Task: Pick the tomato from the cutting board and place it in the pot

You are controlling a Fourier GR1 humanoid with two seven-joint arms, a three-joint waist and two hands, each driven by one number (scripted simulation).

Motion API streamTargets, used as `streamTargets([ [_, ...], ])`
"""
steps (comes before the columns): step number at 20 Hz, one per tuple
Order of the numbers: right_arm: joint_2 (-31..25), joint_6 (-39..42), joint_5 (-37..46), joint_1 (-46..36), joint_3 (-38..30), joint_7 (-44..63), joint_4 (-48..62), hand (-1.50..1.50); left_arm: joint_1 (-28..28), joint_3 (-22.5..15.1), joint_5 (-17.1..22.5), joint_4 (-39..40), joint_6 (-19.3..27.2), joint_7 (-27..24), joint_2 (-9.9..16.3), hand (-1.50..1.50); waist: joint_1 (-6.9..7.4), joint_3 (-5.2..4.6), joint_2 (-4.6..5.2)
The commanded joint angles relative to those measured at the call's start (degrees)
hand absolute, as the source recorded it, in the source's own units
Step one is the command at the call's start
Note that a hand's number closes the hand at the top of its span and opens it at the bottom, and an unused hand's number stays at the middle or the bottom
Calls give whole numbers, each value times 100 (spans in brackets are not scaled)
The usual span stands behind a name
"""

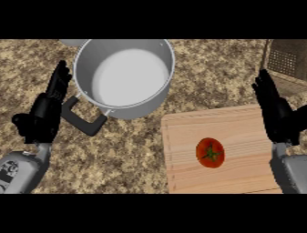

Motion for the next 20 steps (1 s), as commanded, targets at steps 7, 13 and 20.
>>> streamTargets([
  [7,-323,-2797,1801,2319,-782,65,390,150,932,327,-140,467,170,355,633,0,-305,-241,0],
  [13,996,-5277,2898,3130,-757,-936,-739,-150,1444,430,30,551,0,439,824,0,-204,-112,-323],
  [20,1508,-6439,3749,4856,1110,-462,-1590,-150,1651,410,142,294,-230,292,821,0,70,-83,-220],
])
